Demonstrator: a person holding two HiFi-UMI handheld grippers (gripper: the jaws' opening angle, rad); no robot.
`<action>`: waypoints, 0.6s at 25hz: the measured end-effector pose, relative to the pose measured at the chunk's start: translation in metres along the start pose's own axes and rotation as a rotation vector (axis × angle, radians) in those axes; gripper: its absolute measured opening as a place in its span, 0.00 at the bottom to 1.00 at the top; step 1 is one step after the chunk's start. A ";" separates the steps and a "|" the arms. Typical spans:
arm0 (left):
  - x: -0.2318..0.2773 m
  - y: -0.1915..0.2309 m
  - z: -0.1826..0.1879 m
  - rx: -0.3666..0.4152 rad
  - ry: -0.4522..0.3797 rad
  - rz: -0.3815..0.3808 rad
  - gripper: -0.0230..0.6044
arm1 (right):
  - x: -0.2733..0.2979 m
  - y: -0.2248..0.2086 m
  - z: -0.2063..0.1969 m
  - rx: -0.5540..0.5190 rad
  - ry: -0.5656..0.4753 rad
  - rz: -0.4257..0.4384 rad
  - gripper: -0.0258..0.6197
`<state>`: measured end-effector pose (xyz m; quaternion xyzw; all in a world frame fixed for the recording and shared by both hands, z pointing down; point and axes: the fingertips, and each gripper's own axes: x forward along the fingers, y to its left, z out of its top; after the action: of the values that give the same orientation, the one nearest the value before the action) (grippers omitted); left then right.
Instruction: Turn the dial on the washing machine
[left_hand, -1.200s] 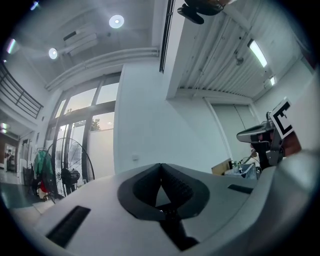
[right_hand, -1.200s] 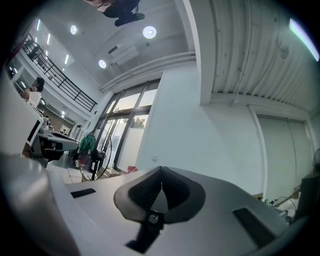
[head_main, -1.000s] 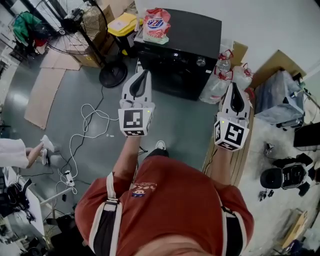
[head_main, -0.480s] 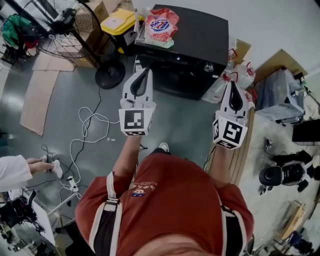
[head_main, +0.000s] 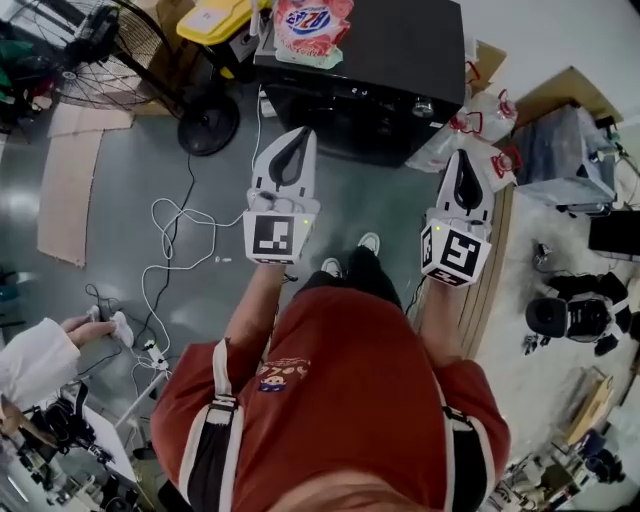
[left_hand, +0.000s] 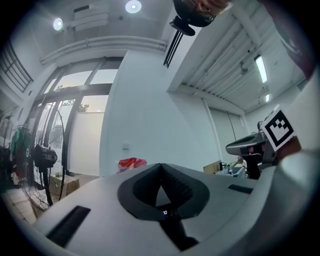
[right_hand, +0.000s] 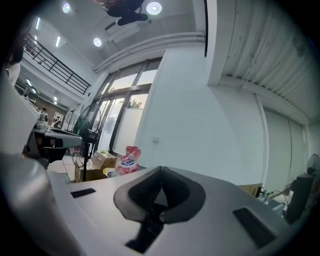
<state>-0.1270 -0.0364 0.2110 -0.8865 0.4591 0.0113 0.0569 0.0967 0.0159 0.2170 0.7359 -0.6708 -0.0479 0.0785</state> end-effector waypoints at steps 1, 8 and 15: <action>0.005 -0.002 -0.005 -0.005 0.006 -0.005 0.05 | 0.005 -0.001 -0.006 0.001 0.008 -0.001 0.05; 0.051 -0.025 -0.041 -0.019 0.027 -0.043 0.05 | 0.041 -0.022 -0.058 0.023 0.066 0.009 0.05; 0.111 -0.052 -0.083 0.003 0.077 -0.024 0.05 | 0.084 -0.051 -0.110 0.010 0.116 0.037 0.05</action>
<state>-0.0232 -0.1057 0.2897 -0.8915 0.4505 -0.0244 0.0408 0.1741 -0.0574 0.3186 0.7255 -0.6787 -0.0005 0.1144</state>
